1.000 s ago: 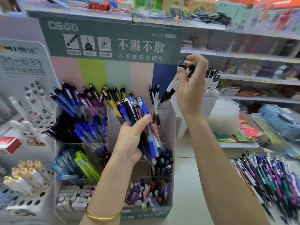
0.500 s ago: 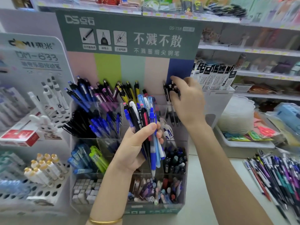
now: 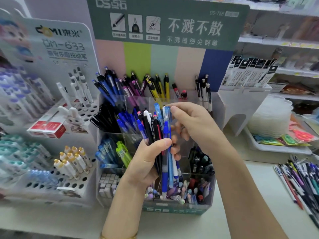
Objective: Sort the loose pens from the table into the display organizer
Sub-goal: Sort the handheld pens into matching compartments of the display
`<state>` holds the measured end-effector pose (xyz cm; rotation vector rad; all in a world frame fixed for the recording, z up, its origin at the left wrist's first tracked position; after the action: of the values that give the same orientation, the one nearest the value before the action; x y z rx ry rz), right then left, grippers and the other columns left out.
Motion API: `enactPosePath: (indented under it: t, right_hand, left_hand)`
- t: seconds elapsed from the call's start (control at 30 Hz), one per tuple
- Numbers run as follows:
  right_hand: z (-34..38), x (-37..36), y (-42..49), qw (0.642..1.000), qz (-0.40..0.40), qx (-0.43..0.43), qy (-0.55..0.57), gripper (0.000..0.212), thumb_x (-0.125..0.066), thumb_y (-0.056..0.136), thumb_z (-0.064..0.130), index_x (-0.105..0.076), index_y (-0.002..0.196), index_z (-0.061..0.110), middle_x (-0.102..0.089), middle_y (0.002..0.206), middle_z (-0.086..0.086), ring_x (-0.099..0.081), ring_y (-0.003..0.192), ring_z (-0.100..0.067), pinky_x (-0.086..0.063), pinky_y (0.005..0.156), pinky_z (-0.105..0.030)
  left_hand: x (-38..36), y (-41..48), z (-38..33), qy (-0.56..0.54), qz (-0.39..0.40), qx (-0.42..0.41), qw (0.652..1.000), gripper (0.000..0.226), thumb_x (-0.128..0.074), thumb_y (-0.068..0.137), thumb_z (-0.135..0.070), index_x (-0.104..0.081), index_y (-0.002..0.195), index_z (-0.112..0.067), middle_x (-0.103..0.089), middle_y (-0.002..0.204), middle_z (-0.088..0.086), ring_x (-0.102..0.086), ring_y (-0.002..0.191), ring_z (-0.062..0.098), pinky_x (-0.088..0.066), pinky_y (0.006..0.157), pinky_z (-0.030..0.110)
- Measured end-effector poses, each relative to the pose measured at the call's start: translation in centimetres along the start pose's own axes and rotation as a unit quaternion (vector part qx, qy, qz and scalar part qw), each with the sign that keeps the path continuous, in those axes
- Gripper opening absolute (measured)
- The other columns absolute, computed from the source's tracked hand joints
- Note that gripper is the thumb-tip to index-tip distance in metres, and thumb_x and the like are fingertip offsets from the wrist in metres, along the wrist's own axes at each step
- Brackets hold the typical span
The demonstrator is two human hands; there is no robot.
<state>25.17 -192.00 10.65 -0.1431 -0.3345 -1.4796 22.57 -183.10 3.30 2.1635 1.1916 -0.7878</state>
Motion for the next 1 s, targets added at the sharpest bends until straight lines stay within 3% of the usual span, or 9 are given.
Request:
enactPosePath:
  t: [0.07,0.2,0.4,0.47,0.53,0.67,0.8,0.93,1.0]
  right_hand:
    - [-0.5,-1.2,-0.2,0.997,0.061,-0.027,0.043,0.023,-0.043,0.102,0.018,-0.066,0.108,0.019,-0.056,0.052,0.013,-0.043,0.045,-0.002,-0.030,0.039,-0.017]
    - [-1.3,-2.8,-1.2,0.983,0.146,-0.035,0.109,0.028,-0.041,0.102,0.017,-0.061,0.121,0.014,-0.059,0.059,0.014,-0.041,0.053,-0.004,-0.026,0.045,-0.020]
    - [-2.9,-4.2,-2.2,0.962,0.166,-0.049,0.212,0.033,-0.051,0.088,0.030,-0.062,0.116,0.018,-0.058,0.064,0.011,-0.041,0.057,-0.007,-0.028,0.061,-0.029]
    - [-3.5,-4.5,-2.1,0.955,0.155,-0.054,0.247,0.034,-0.052,0.086,0.031,-0.063,0.116,0.017,-0.052,0.063,0.006,-0.041,0.056,-0.007,-0.036,0.061,-0.028]
    - [-3.8,-4.9,-2.1,0.953,0.136,-0.057,0.266,0.030,-0.049,0.093,0.027,-0.064,0.116,0.016,-0.044,0.062,0.001,-0.041,0.054,-0.007,-0.045,0.051,-0.023]
    - [-4.0,-5.3,-2.4,0.963,0.082,-0.061,0.250,0.028,-0.040,0.102,0.020,-0.065,0.113,0.013,-0.053,0.062,-0.004,-0.047,0.045,-0.008,-0.040,0.036,-0.019]
    - [-4.4,-5.1,-2.7,0.976,0.018,-0.052,0.209,0.025,-0.044,0.101,0.019,-0.066,0.111,0.017,-0.062,0.089,-0.025,-0.051,0.066,-0.031,-0.045,0.045,-0.029]
    - [-5.1,-4.0,-4.5,0.977,-0.104,-0.041,0.183,0.023,-0.043,0.101,0.017,-0.065,0.109,0.016,-0.069,0.099,-0.012,-0.063,0.073,-0.021,-0.052,0.065,-0.036]
    - [-6.1,-4.4,-5.8,0.972,-0.133,-0.060,0.183,0.026,-0.041,0.102,0.021,-0.066,0.107,0.016,-0.071,0.098,-0.008,-0.067,0.084,-0.019,-0.054,0.074,-0.033]
  left_hand:
    - [0.4,-0.8,-0.3,-0.002,0.009,0.010,1.000,0.061,-0.087,0.064,-0.018,-0.053,0.112,-0.003,-0.060,0.081,0.003,-0.054,0.061,0.013,-0.049,0.060,0.028]
    - [1.5,-2.5,-0.9,0.083,-0.023,0.016,0.996,0.037,-0.072,0.066,-0.009,-0.062,0.102,-0.008,-0.063,0.080,0.005,-0.054,0.059,0.014,-0.048,0.058,0.028]
    - [2.1,-3.8,-1.9,0.255,-0.072,-0.024,0.964,0.015,-0.071,0.062,-0.018,-0.066,0.076,-0.017,-0.058,0.067,0.001,-0.054,0.060,0.015,-0.047,0.059,0.025]
    - [1.9,-3.8,-1.8,0.251,-0.079,-0.035,0.964,0.018,-0.070,0.064,-0.017,-0.064,0.080,-0.013,-0.056,0.064,0.002,-0.053,0.058,0.016,-0.047,0.058,0.026]
    - [2.0,-3.8,-1.5,0.241,-0.100,-0.034,0.965,0.024,-0.071,0.064,-0.017,-0.062,0.085,-0.011,-0.056,0.065,0.002,-0.052,0.059,0.018,-0.047,0.059,0.029]
    - [2.6,-3.9,-0.6,0.213,-0.148,-0.014,0.966,0.026,-0.069,0.073,-0.010,-0.057,0.095,-0.005,-0.059,0.066,-0.001,-0.055,0.060,0.017,-0.048,0.059,0.029]
    - [2.9,-4.0,-0.6,0.179,-0.201,-0.033,0.963,0.038,-0.069,0.073,-0.013,-0.057,0.107,-0.003,-0.062,0.073,0.000,-0.059,0.063,0.013,-0.051,0.061,0.030]
    - [3.5,-4.2,-2.7,0.181,-0.276,-0.112,0.937,0.026,-0.070,0.085,-0.006,-0.056,0.106,0.001,-0.061,0.076,0.006,-0.061,0.067,0.015,-0.053,0.063,0.029]
    - [3.0,-4.0,-4.5,0.207,-0.294,-0.174,0.917,0.033,-0.071,0.084,-0.007,-0.053,0.107,0.008,-0.060,0.074,0.008,-0.061,0.065,0.016,-0.053,0.063,0.029]
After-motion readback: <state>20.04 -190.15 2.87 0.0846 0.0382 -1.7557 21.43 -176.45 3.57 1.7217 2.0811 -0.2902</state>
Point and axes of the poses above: each hand's wrist, its own y-axis towards the middle knuckle, its own x-axis out of the back of the hand, z = x × y, the point moved 7 cm from there along y, towards the middle knuckle
